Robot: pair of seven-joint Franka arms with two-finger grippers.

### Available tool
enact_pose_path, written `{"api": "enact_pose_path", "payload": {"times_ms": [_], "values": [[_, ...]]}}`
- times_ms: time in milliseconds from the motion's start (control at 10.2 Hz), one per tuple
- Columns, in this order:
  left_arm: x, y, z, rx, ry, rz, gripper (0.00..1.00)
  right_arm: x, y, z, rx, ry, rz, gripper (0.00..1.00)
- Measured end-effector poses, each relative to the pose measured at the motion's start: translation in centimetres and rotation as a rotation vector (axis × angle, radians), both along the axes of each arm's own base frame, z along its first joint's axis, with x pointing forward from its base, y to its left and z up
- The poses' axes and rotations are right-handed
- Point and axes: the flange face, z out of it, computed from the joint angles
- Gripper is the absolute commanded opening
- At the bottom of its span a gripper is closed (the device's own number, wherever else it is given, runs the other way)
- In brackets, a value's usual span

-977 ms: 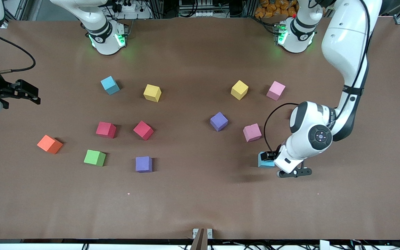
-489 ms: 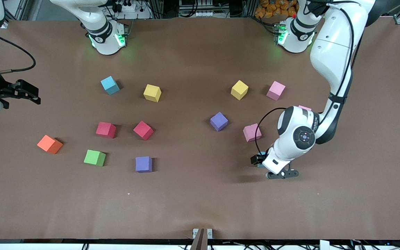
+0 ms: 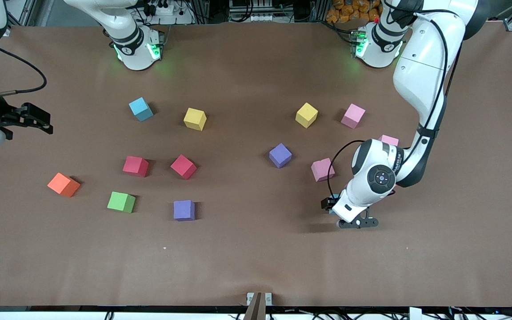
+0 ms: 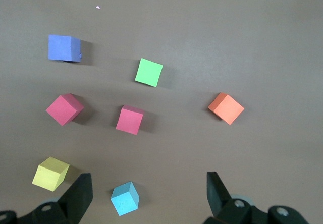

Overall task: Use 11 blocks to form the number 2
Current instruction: 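Grasp and lift the cyan cube with the left gripper while the right gripper reaches, then place the cyan cube mid-table while the right gripper grasps the purple cube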

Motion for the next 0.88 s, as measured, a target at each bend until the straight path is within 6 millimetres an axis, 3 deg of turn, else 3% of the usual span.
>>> {"api": "enact_pose_path", "payload": {"times_ms": [98,391,880], "values": [[0.0,0.0,0.0,0.0,0.0,0.001,0.0,0.2,0.7,-0.6,0.001,0.009,0.016,1.0],[0.2,0.1,0.2,-0.003,-0.001,0.054,0.0,1.9,4.9,-4.2,0.003,0.025,0.087,1.0],[0.8,1.1,3.4,0.012,0.02,0.077,0.0,3.9,6.8,-7.7,0.016,0.021,0.112,1.0]]}}
